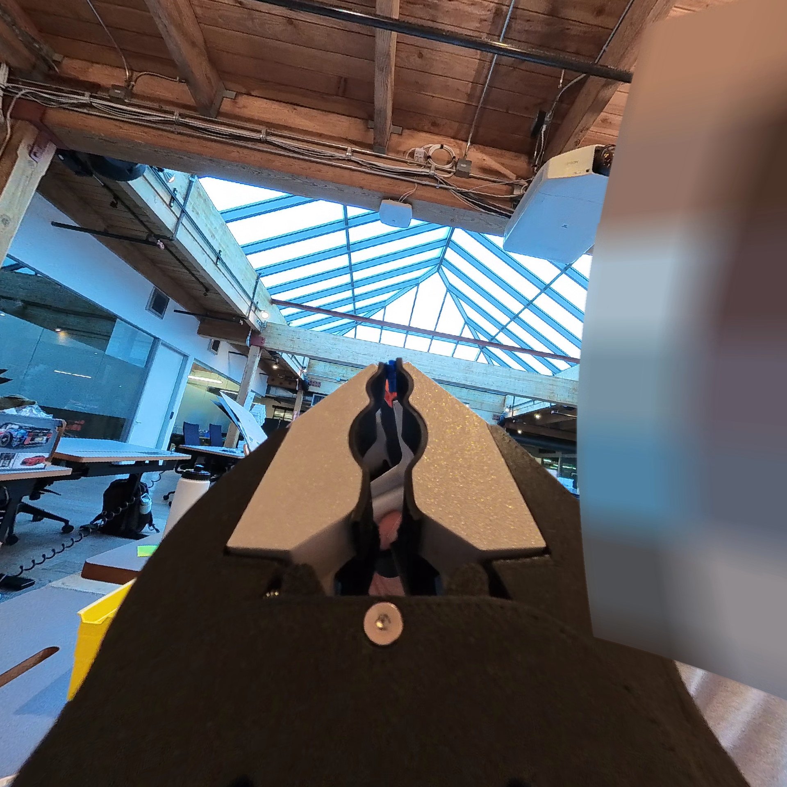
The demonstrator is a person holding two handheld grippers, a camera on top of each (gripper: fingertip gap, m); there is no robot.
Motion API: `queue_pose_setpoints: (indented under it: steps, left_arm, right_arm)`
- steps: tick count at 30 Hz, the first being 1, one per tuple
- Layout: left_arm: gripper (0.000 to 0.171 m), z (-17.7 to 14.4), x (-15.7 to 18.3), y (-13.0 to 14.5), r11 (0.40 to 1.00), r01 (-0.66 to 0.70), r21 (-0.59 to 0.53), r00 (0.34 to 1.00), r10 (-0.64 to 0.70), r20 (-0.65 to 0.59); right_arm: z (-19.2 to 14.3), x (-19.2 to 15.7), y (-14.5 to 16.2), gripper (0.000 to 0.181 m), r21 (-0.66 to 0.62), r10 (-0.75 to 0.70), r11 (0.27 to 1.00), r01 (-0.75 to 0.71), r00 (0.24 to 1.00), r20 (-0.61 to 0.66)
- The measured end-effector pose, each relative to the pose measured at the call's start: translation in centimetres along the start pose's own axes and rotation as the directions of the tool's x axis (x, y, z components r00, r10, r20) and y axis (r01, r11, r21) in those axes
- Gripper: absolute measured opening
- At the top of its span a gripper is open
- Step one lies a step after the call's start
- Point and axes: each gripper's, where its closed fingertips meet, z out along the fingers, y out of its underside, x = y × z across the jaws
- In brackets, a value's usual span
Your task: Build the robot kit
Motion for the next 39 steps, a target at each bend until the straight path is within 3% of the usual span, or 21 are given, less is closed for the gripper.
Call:
queue_pose_setpoints:
  steps: [11,22,27,32,39]
  left_arm:
    - [0.002,-0.07,0.05,-0.02,1.000,-0.020,0.009,1.000,0.020,-0.001]
    - [0.002,-0.28,-0.13,-0.09,0.983,-0.173,-0.056,0.983,0.175,0.046]
    - [0.002,-0.29,0.27,-0.14,0.975,-0.197,-0.100,0.980,0.199,0.013]
    - [0.002,-0.09,0.30,-0.10,0.989,-0.133,-0.057,0.991,0.134,0.019]
    - [0.002,0.24,0.21,0.43,0.999,0.054,-0.001,0.998,-0.054,-0.026]
  right_arm:
    - [0.15,-0.06,0.23,0.023,0.000,0.045,0.999,-0.045,0.999,0.001]
    - [0.35,-0.15,0.63,0.023,-0.029,0.091,0.995,-0.090,0.996,0.007]
    - [0.35,-0.27,0.25,0.022,-0.010,0.201,0.980,-0.201,0.978,0.054]
    - [0.33,-0.12,0.15,0.022,0.023,0.219,0.975,-0.219,0.975,0.032]
    - [0.01,0.03,-0.25,0.022,0.041,0.106,0.994,-0.105,0.994,-0.017]
